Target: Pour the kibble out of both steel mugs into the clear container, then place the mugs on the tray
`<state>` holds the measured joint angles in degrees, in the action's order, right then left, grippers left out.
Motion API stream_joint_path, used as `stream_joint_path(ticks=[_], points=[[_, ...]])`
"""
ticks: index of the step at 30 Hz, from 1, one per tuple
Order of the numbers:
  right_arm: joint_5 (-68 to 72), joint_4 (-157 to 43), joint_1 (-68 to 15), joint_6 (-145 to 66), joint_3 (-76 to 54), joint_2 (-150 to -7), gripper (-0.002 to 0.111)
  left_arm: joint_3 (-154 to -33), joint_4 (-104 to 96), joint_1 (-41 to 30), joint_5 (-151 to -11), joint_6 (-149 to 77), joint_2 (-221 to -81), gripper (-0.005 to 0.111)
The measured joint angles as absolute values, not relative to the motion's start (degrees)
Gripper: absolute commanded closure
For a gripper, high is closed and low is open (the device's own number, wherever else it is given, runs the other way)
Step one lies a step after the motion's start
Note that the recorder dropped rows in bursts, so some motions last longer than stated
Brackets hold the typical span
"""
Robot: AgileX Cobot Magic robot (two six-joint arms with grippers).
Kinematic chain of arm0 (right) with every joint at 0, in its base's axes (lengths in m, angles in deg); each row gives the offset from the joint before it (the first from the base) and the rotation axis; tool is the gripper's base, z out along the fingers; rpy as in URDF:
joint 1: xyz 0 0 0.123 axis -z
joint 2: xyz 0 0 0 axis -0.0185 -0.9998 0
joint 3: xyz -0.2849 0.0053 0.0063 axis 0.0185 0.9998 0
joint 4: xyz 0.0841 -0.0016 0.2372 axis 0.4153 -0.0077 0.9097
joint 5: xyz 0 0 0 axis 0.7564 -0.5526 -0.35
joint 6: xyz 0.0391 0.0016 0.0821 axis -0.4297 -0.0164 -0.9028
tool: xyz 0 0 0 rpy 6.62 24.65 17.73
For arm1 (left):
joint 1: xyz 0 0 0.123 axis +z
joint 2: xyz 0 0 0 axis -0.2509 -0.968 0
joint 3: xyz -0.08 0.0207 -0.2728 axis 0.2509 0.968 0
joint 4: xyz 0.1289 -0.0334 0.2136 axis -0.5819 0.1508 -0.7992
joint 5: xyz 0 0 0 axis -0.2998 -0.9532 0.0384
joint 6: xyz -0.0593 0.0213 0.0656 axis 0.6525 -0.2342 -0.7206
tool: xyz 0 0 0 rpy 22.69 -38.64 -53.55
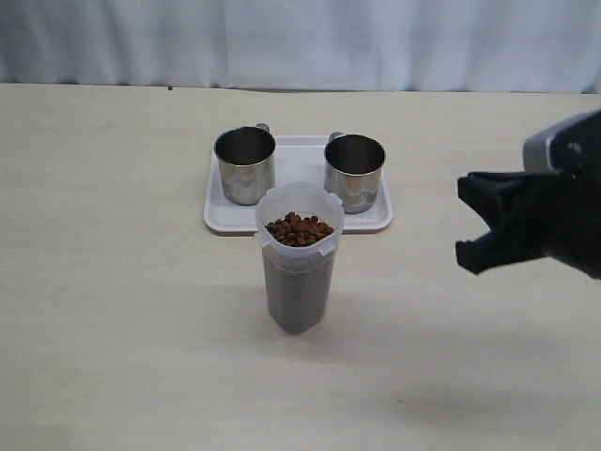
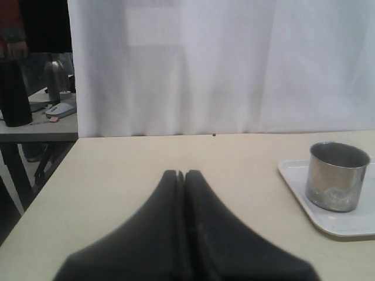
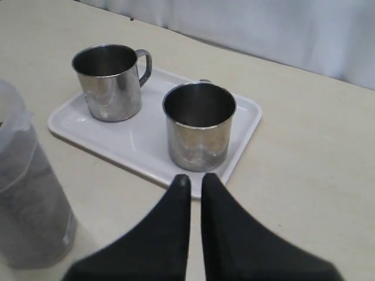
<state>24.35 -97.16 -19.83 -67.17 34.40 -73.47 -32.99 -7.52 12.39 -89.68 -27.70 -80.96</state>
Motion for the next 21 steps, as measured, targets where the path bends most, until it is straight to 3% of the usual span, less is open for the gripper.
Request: stream_joint_path(ticks=[12, 21], points=[[24.8, -95.7, -19.8, -71.2, 49.7, -46.7, 0.103, -33.0, -7.5, 12.4, -89.7, -27.7, -81.0, 0.107], [24.8, -95.4, -20.5, -71.4, 50.4, -37.0, 0.103, -33.0, -7.5, 12.4, -89.7, -27.7, -81.0, 0.107]])
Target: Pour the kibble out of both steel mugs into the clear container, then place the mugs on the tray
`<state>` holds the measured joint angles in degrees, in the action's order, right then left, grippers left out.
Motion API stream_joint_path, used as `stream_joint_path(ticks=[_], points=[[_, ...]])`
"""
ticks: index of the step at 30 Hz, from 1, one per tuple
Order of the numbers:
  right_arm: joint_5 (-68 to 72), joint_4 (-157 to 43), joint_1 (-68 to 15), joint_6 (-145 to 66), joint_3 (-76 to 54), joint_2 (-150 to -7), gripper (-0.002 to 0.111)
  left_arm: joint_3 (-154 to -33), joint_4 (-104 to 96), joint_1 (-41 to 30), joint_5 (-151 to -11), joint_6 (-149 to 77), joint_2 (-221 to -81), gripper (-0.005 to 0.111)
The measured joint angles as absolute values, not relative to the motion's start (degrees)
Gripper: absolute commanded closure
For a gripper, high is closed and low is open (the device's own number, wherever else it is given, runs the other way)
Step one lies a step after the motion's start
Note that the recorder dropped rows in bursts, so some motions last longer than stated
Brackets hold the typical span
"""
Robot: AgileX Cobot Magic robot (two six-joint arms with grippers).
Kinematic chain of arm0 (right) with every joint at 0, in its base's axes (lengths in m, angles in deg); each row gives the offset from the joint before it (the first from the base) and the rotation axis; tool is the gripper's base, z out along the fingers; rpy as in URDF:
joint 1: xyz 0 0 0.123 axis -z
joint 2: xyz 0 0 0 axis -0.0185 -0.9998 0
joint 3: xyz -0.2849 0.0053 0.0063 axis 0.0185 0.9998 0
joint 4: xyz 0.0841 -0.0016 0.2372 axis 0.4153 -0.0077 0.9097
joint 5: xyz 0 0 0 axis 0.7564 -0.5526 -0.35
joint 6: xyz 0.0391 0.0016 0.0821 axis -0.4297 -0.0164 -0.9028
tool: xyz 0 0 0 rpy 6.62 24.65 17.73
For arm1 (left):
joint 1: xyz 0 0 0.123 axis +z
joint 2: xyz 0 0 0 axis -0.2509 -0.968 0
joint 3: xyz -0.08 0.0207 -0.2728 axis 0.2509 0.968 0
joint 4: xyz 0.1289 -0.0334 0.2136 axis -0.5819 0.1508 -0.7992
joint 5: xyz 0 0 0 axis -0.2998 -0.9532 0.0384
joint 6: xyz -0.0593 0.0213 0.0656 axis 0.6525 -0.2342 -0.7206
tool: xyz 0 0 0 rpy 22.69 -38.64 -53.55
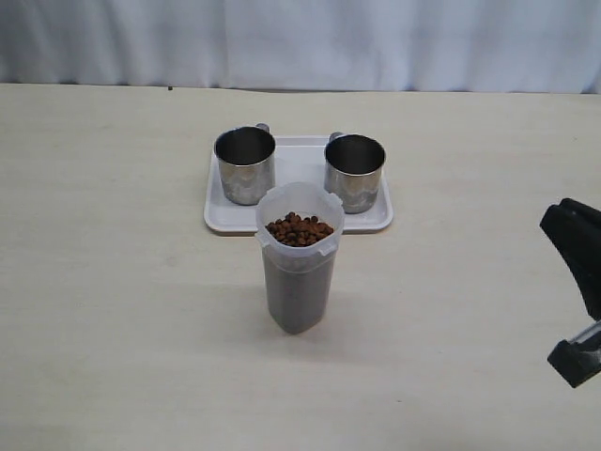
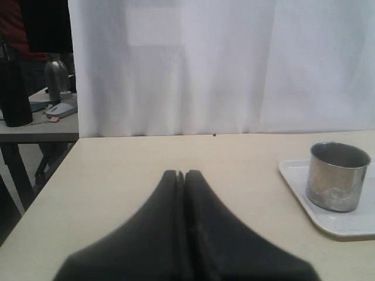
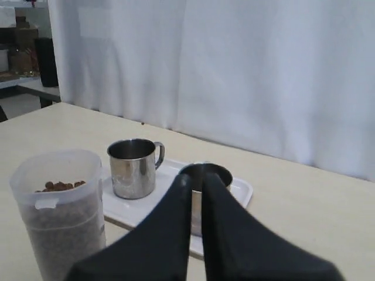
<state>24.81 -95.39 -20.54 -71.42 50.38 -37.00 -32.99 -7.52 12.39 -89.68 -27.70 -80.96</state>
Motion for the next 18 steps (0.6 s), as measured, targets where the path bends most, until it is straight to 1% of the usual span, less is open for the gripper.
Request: stream_joint_path(ticks=[3, 8, 11, 14, 18], points=[[24.9, -95.4, -23.5, -71.5, 50.4, -32.5, 0.103, -33.0, -7.5, 12.4, -89.7, -27.7, -81.0, 0.107], [25.1, -95.4, -22.7, -71.5, 50.4, -27.4, 0.103, -33.0, -7.5, 12.4, -89.7, -27.7, -81.0, 0.107], [25.1, -95.4, -17.6, -71.5, 50.4, -23.6, 0.103, -33.0, -7.5, 12.4, -89.7, -27.7, -81.0, 0.107], [25.1, -95.4, -9.0, -71.5, 50.4, -17.6, 0.103, -33.0, -7.5, 12.4, -89.7, -27.7, -81.0, 0.107], [25.1, -95.2, -4.8, -71.5, 50.4, -13.5, 0.103, -33.0, -7.5, 12.4, -89.7, -27.7, -81.0, 0.107]])
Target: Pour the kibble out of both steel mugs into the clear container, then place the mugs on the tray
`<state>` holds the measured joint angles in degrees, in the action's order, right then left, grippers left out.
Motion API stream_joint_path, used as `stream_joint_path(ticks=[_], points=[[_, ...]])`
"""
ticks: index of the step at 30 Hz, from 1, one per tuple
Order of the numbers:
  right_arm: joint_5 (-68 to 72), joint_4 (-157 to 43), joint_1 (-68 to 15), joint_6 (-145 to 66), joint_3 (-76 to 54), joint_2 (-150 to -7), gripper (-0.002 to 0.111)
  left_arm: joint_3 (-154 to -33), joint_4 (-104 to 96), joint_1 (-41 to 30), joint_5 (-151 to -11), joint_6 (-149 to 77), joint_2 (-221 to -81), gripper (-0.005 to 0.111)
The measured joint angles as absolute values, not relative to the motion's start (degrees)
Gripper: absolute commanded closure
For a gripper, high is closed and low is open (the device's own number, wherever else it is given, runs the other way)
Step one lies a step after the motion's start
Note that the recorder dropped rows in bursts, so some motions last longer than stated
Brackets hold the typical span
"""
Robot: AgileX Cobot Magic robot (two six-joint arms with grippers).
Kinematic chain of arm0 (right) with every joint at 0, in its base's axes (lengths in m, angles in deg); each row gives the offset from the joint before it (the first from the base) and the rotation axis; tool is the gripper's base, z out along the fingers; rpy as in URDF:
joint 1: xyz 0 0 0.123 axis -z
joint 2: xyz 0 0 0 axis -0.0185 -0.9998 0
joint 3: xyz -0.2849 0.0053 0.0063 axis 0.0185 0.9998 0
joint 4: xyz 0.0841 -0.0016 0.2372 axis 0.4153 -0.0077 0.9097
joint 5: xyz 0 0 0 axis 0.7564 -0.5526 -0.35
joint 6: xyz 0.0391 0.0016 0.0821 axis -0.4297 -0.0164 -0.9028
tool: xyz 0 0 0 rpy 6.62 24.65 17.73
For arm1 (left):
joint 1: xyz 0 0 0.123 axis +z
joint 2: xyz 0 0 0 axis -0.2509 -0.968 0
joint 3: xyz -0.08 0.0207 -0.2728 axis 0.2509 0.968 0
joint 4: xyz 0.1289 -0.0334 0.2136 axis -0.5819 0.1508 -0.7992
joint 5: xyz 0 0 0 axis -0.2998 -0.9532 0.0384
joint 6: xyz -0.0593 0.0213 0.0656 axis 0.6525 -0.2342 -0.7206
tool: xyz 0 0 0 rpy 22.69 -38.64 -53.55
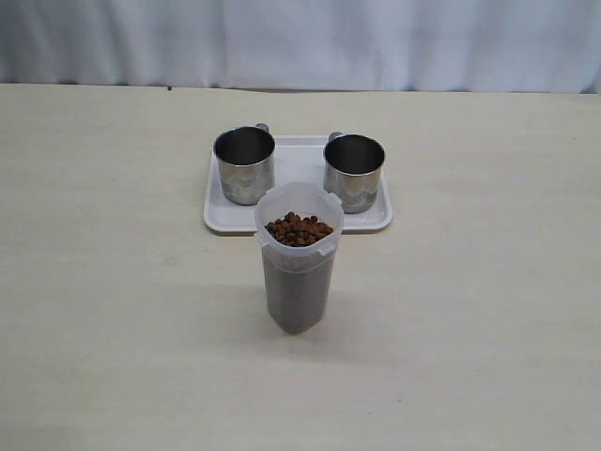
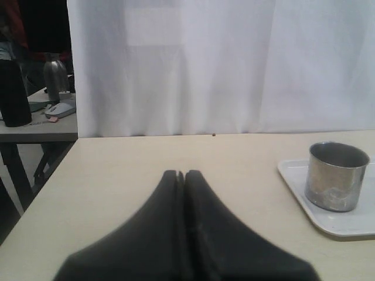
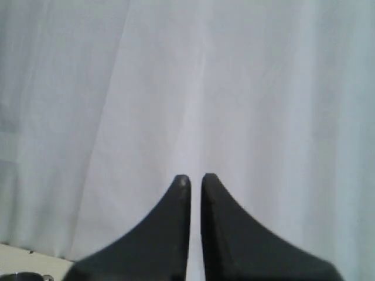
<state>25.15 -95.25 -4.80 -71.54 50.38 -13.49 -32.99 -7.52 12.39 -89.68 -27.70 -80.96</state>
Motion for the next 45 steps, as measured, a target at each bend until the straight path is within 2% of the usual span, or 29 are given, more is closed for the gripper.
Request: stream_joint_path(ticks=[10, 17, 28, 31, 38, 45], points=[[27.9, -93.1, -4.2, -71.5, 50.5, -6.7, 0.103, -33.0, -7.5, 12.4, -89.7, -27.7, -81.0, 0.107], [27.9, -75.8, -4.2, -69.8, 53.5, -6.6, 0.103, -33.0, -7.5, 12.4, -89.7, -27.7, -81.0, 0.107], [-9.3, -72.1, -4.2, -63.9, 53.7, -6.6, 0.103, -33.0, -7.5, 12.4, -89.7, -27.7, -81.0, 0.107], [-15.9, -71.1, -4.2, -59.1, 53.8, -6.6, 0.103, -33.0, -7.5, 12.4, -89.7, -27.7, -81.0, 0.107], [-15.6, -60.3, -4.2, -39.6, 53.8, -6.6, 0.103, -33.0, -7.5, 12.4, -89.7, -27.7, -81.0, 0.107], [-9.1, -58.6, -4.2, -36.8, 53.8, -6.6, 0.103, -33.0, -7.5, 12.4, -89.7, -27.7, -81.0, 0.107]])
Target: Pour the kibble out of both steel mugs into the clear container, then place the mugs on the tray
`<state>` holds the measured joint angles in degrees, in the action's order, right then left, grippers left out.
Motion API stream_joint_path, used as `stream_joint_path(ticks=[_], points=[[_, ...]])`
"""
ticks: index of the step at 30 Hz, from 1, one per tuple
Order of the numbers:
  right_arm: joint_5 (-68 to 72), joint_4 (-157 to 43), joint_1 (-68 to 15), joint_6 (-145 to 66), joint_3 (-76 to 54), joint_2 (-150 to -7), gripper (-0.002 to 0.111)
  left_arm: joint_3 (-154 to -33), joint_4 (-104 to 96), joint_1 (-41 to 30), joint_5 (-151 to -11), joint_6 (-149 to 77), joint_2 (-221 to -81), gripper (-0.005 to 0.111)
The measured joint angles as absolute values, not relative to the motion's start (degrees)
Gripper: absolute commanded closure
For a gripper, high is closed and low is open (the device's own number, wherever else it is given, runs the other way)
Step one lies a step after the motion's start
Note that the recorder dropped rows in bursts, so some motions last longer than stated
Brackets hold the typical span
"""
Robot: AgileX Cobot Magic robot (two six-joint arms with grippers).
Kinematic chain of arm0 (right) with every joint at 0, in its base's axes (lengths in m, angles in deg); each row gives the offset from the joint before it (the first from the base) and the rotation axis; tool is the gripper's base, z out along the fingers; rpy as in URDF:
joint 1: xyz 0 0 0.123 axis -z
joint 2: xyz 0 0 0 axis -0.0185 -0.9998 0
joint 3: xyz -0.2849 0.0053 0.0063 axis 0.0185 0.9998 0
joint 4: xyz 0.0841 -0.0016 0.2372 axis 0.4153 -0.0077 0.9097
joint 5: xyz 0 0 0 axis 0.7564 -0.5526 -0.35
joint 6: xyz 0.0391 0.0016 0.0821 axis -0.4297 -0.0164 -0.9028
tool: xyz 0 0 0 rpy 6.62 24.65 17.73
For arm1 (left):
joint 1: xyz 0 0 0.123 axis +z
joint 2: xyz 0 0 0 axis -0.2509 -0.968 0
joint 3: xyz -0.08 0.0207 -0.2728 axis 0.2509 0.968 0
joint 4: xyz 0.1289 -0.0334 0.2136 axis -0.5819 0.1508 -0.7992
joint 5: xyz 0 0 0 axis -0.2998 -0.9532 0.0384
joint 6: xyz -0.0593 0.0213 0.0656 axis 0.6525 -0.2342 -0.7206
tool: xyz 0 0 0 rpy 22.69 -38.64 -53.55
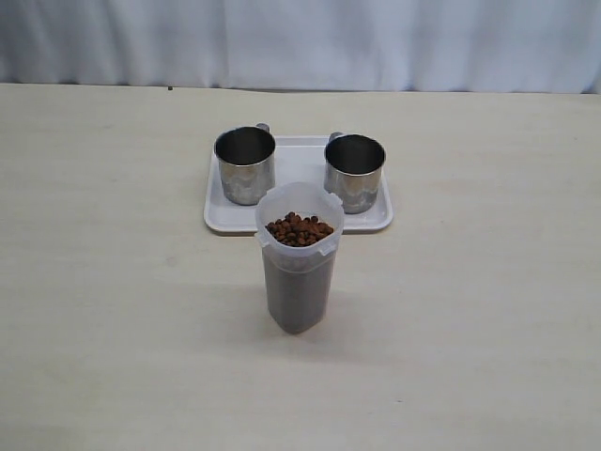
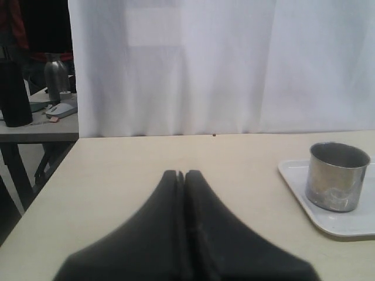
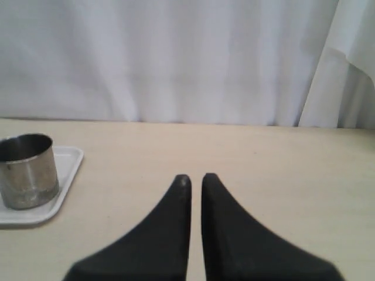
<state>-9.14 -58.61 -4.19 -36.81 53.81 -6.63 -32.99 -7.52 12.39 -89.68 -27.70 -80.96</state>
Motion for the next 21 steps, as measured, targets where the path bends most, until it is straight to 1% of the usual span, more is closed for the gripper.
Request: stream_joint_path(ticks=[7, 21], points=[[-6.2, -58.4, -4.2, -39.1, 53.8, -6.6, 0.103, -33.0, -7.5, 12.4, -89.7, -27.7, -81.0, 0.107], [-8.6, -59.0, -4.2, -40.9, 53.8, -6.6, 0.103, -33.0, -7.5, 12.4, -89.7, -27.8, -81.0, 0.107]])
